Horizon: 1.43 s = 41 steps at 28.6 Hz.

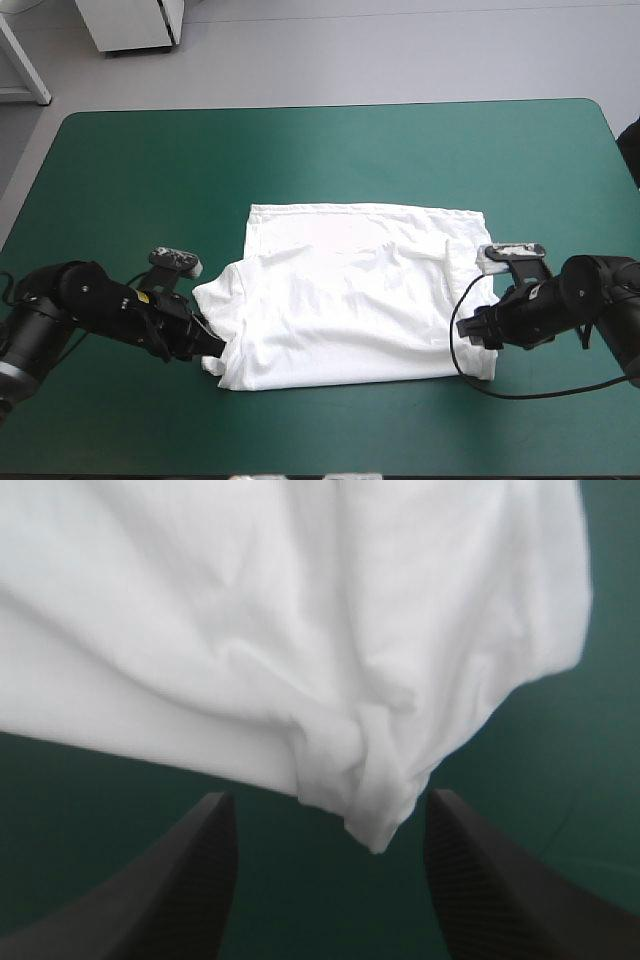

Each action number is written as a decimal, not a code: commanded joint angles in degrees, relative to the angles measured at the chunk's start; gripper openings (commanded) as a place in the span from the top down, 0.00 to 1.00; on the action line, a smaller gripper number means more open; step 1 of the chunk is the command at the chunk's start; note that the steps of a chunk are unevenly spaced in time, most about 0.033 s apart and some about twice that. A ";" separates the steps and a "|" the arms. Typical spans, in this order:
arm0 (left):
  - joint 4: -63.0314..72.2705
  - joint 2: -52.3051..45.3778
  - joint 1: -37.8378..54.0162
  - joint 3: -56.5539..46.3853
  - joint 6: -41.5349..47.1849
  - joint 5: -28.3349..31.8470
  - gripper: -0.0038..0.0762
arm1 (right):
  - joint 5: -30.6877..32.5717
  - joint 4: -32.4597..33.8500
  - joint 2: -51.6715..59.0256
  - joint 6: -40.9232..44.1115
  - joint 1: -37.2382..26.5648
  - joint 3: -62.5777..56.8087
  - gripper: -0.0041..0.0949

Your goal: Fold the cloth

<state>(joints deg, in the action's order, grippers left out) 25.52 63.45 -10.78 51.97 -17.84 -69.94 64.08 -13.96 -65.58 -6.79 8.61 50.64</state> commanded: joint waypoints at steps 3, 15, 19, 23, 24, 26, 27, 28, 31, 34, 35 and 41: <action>-13.47 -0.33 -0.41 12.56 5.58 6.13 0.55 | 0.12 2.91 2.13 1.15 0.03 12.25 0.41; -19.57 17.50 -0.41 13.02 7.94 14.80 0.28 | 1.12 3.38 2.13 1.23 0.03 15.55 0.41; -20.36 21.70 -0.41 13.02 8.05 16.51 0.28 | 1.37 3.38 2.13 1.23 0.03 15.55 0.41; -19.74 25.31 -0.41 13.02 8.18 16.93 0.28 | 1.37 3.38 2.13 1.23 0.03 15.55 0.41; -19.72 26.15 -0.41 13.02 8.18 17.17 0.28 | 1.37 3.38 2.13 1.23 0.03 15.55 0.41; -19.60 27.46 -0.41 13.02 8.18 17.93 0.28 | 1.37 3.38 2.13 1.23 0.03 15.55 0.41; -19.44 28.17 -0.41 13.02 8.18 18.25 0.29 | 1.37 3.38 2.13 1.23 0.03 15.55 0.41; -19.44 28.90 -0.41 13.02 8.18 18.50 0.29 | 1.49 3.38 2.13 1.23 0.03 15.55 0.41; -18.52 30.82 -0.41 13.02 8.05 19.04 0.32 | 1.94 3.38 2.13 1.23 0.03 15.55 0.41; -16.23 32.58 -0.41 13.02 7.31 19.04 0.42 | 2.34 3.38 2.13 1.23 0.03 15.55 0.41; -15.87 32.89 -0.41 13.02 7.31 19.08 0.46 | 2.34 3.38 2.13 1.23 0.03 15.55 0.41; -13.65 34.14 -0.41 13.02 7.18 18.44 0.90 | 2.69 3.38 2.13 1.23 0.03 15.55 0.41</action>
<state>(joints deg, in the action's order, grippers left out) 6.98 98.06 -10.74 64.57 -10.56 -51.75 67.97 -10.21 -64.53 -5.36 8.61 64.26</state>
